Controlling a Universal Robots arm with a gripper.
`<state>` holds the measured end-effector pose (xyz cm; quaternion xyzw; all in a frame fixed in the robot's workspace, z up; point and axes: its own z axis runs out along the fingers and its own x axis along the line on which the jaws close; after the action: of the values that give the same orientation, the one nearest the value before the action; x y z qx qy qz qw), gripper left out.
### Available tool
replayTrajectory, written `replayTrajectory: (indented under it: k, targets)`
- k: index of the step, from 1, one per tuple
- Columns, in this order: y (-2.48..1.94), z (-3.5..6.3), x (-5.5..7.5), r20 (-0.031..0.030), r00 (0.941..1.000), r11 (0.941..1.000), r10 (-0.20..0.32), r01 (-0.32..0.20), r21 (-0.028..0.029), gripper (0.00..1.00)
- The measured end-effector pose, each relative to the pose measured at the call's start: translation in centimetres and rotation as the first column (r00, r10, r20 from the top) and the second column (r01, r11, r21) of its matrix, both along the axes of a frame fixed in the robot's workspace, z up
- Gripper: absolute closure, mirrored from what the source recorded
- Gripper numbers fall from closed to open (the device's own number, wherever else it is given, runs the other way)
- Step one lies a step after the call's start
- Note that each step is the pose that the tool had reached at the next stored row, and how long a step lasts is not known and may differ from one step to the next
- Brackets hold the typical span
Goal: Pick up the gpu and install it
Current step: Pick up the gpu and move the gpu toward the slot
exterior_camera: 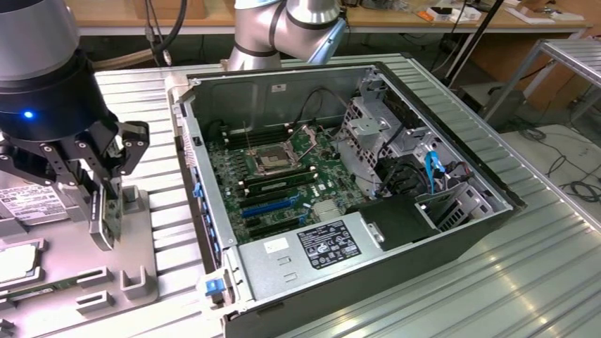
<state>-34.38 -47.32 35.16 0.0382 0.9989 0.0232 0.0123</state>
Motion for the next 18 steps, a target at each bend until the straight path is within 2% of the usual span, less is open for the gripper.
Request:
replayTrajectory:
  k: [18]
  targets:
    - [0.00, 0.56, 0.00, -0.0001, 1.0000, 1.0000, 0.000, 0.000, -0.0001, 0.73]
